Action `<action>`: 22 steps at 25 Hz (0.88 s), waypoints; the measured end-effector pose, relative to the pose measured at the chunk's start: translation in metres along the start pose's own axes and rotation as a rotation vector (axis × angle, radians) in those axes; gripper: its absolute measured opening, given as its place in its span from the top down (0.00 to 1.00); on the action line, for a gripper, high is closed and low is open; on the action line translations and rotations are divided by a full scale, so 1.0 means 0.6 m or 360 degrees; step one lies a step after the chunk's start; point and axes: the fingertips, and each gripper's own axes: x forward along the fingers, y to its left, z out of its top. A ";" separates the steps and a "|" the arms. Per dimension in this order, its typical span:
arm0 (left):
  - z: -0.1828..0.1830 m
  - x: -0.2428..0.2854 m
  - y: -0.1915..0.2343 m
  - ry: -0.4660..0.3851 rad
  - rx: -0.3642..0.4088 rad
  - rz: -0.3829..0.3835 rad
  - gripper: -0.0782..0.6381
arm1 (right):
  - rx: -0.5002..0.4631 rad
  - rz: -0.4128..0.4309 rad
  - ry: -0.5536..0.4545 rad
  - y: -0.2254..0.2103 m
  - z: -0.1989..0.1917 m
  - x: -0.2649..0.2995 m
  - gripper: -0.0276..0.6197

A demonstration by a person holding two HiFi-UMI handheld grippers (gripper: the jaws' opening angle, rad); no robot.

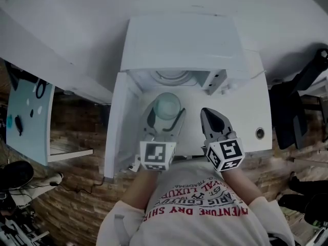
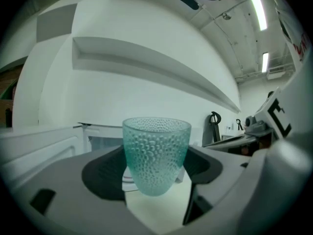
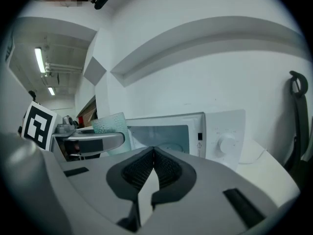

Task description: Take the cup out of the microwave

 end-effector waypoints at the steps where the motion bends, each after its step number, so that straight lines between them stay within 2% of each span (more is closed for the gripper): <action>1: 0.011 -0.005 0.001 -0.0022 0.0004 0.0003 0.38 | -0.0018 0.0000 -0.0033 0.003 0.013 -0.002 0.94; 4: 0.040 -0.016 0.004 -0.0078 0.0005 0.0011 0.38 | -0.0085 0.0019 -0.0126 0.011 0.050 -0.009 0.94; 10: 0.068 -0.022 0.010 -0.0092 0.0003 0.0018 0.38 | -0.0162 0.0026 -0.0233 0.013 0.092 -0.022 0.94; 18: 0.076 -0.022 0.026 -0.0083 -0.0027 0.0035 0.38 | -0.0238 0.0071 -0.0263 0.027 0.099 -0.015 0.94; 22: 0.075 -0.020 0.029 -0.0078 -0.0029 0.0028 0.38 | -0.0226 0.0083 -0.0248 0.031 0.098 -0.008 0.94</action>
